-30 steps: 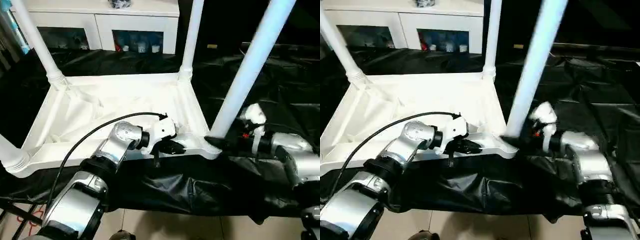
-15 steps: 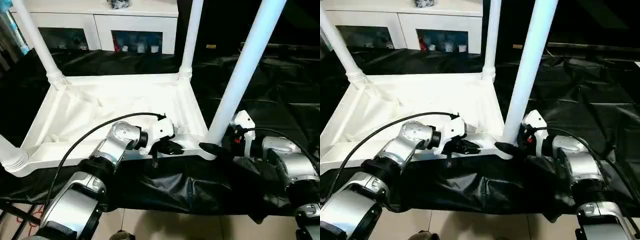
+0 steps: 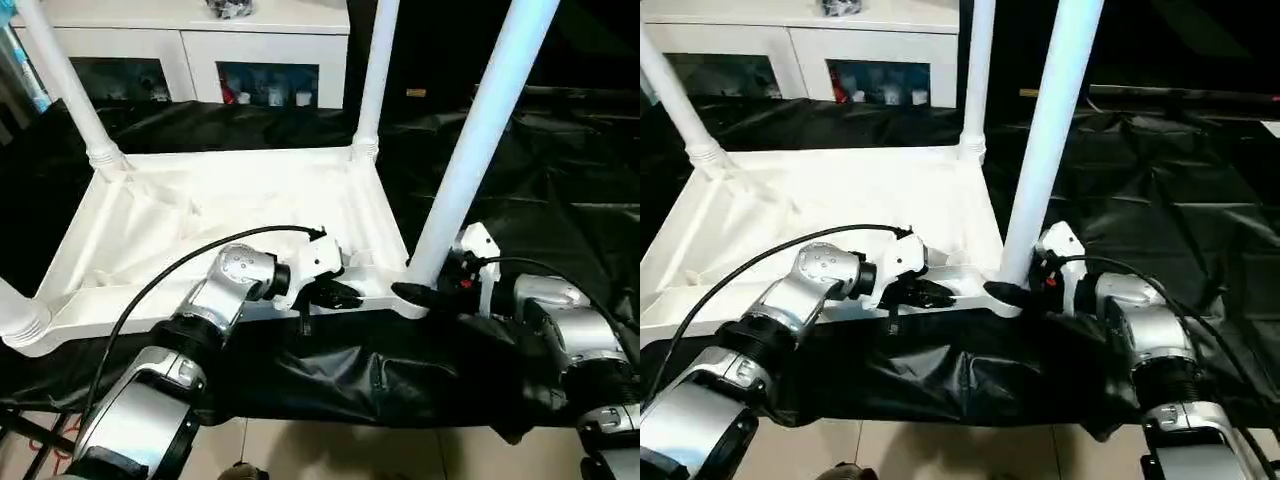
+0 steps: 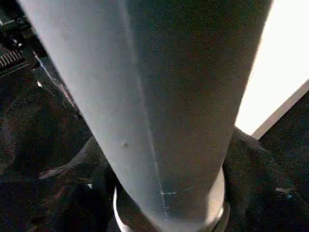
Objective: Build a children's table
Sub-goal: Rotate leg to tighten
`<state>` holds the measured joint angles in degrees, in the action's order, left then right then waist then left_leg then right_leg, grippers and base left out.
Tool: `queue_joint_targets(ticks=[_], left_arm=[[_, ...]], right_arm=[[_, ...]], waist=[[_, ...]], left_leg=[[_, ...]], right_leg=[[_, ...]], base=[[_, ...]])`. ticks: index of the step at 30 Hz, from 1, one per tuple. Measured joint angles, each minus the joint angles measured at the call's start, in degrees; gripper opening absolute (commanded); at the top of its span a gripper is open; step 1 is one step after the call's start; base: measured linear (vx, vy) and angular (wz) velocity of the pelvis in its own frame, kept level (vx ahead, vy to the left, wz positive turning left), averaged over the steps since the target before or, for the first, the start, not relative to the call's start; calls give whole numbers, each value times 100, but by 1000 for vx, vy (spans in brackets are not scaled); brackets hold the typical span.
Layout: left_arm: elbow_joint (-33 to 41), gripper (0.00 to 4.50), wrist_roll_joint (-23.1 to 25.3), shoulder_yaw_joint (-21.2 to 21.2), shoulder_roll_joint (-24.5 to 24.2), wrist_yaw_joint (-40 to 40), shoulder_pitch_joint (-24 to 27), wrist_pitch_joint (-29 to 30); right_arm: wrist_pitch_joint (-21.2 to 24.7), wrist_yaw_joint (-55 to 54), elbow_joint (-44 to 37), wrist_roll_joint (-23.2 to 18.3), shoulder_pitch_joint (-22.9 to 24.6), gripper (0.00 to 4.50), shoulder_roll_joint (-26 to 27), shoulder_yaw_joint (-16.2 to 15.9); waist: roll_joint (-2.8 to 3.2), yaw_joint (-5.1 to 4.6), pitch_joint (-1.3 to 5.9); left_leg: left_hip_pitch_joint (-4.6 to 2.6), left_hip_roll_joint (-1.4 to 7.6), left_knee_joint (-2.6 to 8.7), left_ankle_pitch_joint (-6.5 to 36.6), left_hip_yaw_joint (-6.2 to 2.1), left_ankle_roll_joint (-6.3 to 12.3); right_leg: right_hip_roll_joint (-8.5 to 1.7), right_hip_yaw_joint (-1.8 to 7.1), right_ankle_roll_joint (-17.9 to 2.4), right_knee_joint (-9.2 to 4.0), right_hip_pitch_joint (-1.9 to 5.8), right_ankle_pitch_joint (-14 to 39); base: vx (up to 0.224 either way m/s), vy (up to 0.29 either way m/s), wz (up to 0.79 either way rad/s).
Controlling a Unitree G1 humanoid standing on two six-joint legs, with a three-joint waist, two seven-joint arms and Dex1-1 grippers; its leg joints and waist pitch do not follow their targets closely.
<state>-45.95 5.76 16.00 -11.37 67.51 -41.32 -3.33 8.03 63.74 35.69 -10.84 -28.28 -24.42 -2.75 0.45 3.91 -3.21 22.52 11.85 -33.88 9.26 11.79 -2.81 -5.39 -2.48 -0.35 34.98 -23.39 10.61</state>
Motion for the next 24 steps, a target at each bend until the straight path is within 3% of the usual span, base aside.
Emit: queue_joint_targets(ticks=[4,8,15,19,20,24], left_arm=[[4,0,-38,-75,6,-272,10,185],[-299,0,2,-243,134,-1041,-152,345],[-765,0,72,-445,502,-2168,-514,702],[-812,0,70,-493,563,-2368,-556,756],[-830,0,70,-493,564,-2381,-559,731],[-846,0,69,-487,494,-2244,-558,636]], right_arm=[[-82,-518,221,1,-97,263,311,120],[-358,-1889,973,141,-563,260,912,345],[-586,-3958,2011,333,-1365,259,1724,616],[-776,-4426,2335,430,-1576,259,1874,642],[-853,-4425,2396,440,-1600,315,1876,651],[-973,-4045,2488,444,-1613,338,1835,679]], waist=[[-2,-98,1],[-10,-232,-3],[-18,-270,-2],[-20,-254,-2],[-20,-250,-2],[-33,-257,-9]], left_leg=[[-10,-1,0,0,0,-1],[-20,-3,0,0,-2,-3],[-20,-4,3,0,-3,-3],[-14,-4,8,2,-3,-4],[-13,-4,8,2,-3,-3],[-13,-2,9,2,-3,-2]], right_leg=[[1,3,-4,2,2,-3],[1,6,-15,2,1,-18],[6,12,-11,-3,-4,-18],[6,11,-5,-13,-6,-14],[6,10,-5,-14,-5,-14],[8,9,-5,-11,-7,-15]], base=[[0,0,0],[0,0,0],[0,0,0],[0,0,0],[0,0,0],[0,0,0]])
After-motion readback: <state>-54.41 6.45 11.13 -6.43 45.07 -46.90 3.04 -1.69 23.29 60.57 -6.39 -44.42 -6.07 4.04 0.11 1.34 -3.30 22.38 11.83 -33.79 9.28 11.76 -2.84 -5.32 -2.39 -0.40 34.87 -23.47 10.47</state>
